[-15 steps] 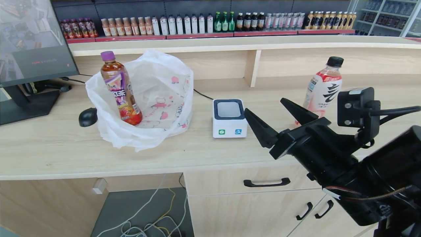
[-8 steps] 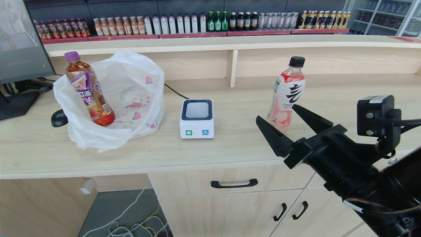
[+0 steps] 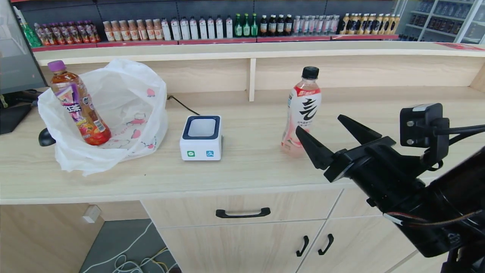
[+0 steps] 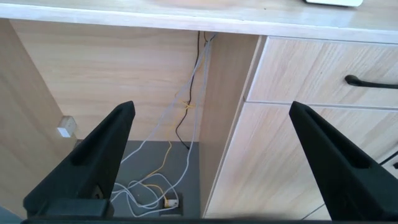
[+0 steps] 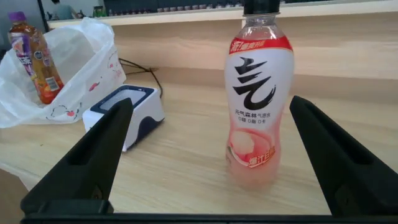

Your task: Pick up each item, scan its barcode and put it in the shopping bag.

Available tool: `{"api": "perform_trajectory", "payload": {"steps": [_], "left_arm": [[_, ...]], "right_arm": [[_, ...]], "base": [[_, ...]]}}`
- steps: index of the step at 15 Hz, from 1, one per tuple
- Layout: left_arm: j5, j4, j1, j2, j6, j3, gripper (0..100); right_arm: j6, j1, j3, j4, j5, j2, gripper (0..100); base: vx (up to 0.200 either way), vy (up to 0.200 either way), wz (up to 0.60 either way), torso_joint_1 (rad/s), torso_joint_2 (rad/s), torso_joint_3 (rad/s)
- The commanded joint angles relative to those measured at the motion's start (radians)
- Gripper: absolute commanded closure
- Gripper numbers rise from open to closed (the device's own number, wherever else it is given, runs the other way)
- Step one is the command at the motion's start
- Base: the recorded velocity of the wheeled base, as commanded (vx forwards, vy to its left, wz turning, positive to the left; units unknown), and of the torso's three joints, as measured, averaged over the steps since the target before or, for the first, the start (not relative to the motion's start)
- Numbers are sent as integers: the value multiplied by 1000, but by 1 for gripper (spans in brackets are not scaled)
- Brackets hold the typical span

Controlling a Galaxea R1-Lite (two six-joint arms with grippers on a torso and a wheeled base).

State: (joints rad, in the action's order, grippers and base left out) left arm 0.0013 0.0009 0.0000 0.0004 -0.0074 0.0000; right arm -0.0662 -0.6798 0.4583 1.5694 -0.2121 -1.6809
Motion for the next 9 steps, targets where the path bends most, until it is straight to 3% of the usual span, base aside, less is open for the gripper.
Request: {"api": "perform_trajectory", "payload": {"steps": [1, 5, 9], "left_arm": [[0, 1, 0, 0, 0, 0, 0], [0, 1, 0, 0, 3, 0, 0], [0, 1, 0, 0, 3, 0, 0]], "right_arm": [[0, 0, 16, 1, -1, -45, 0], [-1, -1, 57, 1, -6, -115, 0], [-9, 0, 17, 1, -23, -106, 0]], "base": [[0, 0, 0, 0, 0, 0], [0, 0, 0, 0, 0, 0], [0, 0, 0, 0, 0, 0]]}}
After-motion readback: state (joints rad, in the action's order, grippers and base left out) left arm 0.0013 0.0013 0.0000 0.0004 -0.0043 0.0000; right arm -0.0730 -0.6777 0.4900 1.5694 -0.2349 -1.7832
